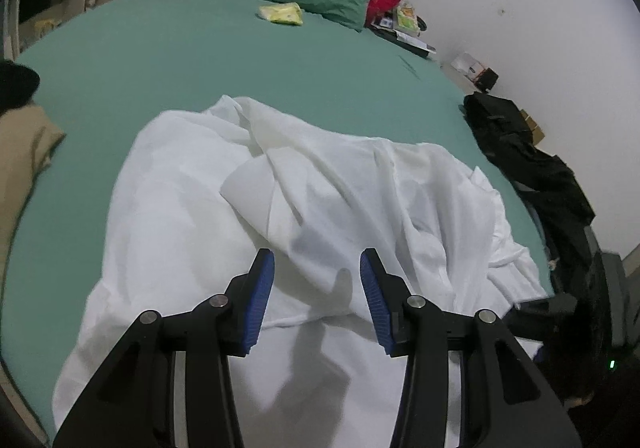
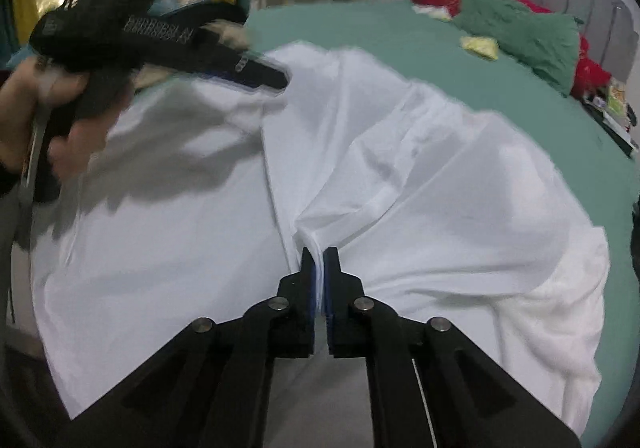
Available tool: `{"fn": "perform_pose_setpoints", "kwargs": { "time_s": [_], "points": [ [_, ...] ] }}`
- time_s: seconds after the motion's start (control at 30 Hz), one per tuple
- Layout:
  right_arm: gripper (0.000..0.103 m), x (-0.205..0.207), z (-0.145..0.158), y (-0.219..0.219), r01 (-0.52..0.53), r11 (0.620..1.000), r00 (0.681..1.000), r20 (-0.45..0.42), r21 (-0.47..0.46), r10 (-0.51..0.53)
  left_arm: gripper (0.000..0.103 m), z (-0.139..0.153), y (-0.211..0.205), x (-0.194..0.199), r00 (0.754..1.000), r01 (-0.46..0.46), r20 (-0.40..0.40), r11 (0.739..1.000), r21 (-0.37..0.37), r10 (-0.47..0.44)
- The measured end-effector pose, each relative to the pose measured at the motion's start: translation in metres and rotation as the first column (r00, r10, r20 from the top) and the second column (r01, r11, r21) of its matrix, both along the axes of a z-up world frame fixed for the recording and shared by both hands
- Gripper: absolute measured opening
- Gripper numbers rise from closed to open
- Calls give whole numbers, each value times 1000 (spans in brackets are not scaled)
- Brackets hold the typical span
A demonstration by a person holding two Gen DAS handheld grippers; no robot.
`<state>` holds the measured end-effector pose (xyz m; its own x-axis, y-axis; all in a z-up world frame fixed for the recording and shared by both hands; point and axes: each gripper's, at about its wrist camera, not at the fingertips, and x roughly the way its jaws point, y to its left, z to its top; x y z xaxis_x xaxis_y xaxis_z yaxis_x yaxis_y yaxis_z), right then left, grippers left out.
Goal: Fold large clothes
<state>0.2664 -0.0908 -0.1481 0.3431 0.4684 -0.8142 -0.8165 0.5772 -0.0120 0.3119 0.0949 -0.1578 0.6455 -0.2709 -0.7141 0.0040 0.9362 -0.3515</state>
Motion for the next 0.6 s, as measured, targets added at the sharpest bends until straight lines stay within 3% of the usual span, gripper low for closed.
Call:
{"fn": "perform_pose_setpoints", "kwargs": {
  "time_s": [0.1, 0.13, 0.17, 0.23, 0.33, 0.37, 0.47, 0.53, 0.6],
  "points": [
    [13, 1, 18, -7, -10, 999, 1000, 16, 51, 10, 47, 3, -6, 9, 1000, 11, 14, 1000, 10, -11],
    [25, 3, 27, -10, -5, 997, 999, 46, 82, 1, 47, 2, -7, 11, 1000, 12, 16, 1000, 23, -12],
    [47, 7, 36, -16, 13, 995, 996, 82, 102, -21, 47, 1, -9, 15, 1000, 9, 15, 999, 38, -10],
    [74, 26, 56, -29, 95, 980, 981, 151, 175, -122, 47, -5, -10, 21, 1000, 1, 6, 998, 56, -1],
    [77, 72, 54, -43, 220, 958, 959, 139, 186, -247, 47, -20, -13, 26, 998, 37, -46, 994, 100, -33],
    [77, 92, 44, -46, 263, 951, 956, 89, 164, -279, 47, -30, -16, 28, 994, 63, -92, 992, 106, -53],
    [77, 127, 8, -54, 341, 936, 940, -58, 89, -337, 47, -31, -20, 23, 995, 75, -79, 987, 142, -64],
    [77, 127, -4, -62, 370, 928, 927, -86, 49, -365, 47, -28, -19, 20, 994, 77, -90, 989, 122, -66],
    [77, 115, -2, -68, 342, 939, 939, -62, 44, -339, 47, -22, -16, 12, 995, 68, -84, 992, 106, -59]
  ]
}}
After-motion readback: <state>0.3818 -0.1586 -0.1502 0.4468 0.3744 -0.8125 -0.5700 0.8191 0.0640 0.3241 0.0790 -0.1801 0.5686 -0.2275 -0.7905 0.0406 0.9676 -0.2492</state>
